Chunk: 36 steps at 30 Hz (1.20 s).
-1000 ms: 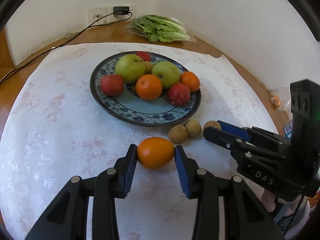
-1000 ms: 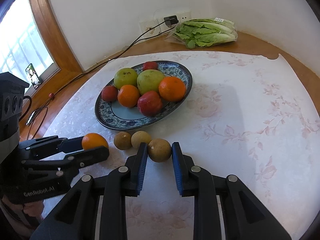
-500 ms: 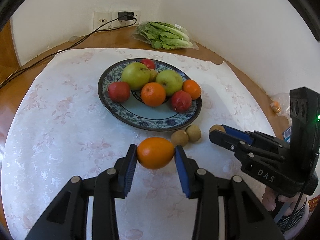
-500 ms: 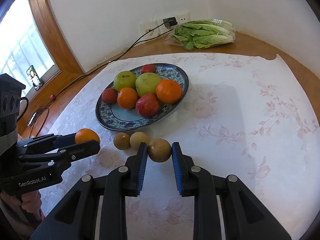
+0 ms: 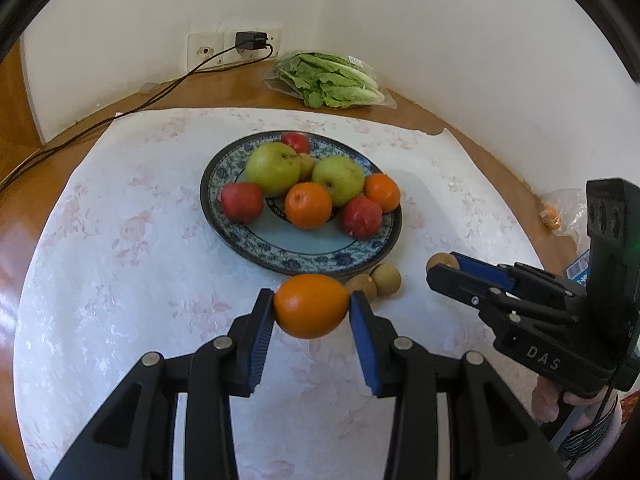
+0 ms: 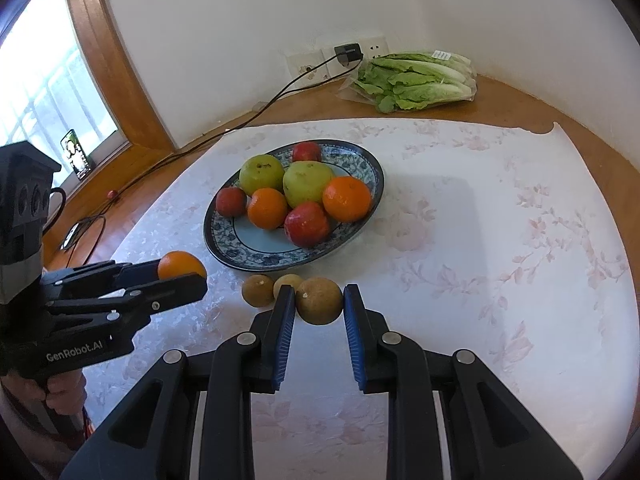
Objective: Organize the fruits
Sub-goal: 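Carry the orange onto the plate with the left tool while the right tool carries the kiwi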
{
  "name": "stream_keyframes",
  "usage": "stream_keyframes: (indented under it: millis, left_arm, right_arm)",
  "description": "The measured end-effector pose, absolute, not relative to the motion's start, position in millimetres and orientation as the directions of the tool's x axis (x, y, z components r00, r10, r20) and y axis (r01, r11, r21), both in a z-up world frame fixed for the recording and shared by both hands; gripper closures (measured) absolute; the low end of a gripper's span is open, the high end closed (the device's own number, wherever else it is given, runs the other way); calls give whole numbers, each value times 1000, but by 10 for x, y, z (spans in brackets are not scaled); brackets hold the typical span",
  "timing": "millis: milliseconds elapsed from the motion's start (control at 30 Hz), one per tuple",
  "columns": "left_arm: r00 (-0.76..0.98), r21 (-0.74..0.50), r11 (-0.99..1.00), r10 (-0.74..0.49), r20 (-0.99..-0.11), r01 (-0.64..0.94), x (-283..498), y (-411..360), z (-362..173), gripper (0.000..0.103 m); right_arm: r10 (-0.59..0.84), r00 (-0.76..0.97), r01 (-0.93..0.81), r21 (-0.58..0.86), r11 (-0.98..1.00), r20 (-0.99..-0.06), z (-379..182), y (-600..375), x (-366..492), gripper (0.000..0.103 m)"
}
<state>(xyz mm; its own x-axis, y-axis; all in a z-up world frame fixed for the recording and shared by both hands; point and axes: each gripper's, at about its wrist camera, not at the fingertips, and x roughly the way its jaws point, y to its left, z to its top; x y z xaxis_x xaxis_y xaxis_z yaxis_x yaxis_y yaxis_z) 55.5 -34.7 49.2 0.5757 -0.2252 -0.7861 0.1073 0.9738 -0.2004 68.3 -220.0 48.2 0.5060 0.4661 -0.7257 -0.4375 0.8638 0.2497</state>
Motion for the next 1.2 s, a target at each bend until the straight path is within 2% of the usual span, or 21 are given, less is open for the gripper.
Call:
stream_keyframes:
  millis: [467, 1200]
  left_arm:
    - [597, -191, 976, -216, -772, 105, 759, -238, 619, 63]
    - [553, -135, 984, -176, -815, 115, 1103, -318, 438, 63]
  right_arm:
    - [447, 519, -446, 215, 869, -729, 641, -2168, 715, 77]
    - [387, 543, -488, 95, 867, -745, 873, -2065, 752, 77]
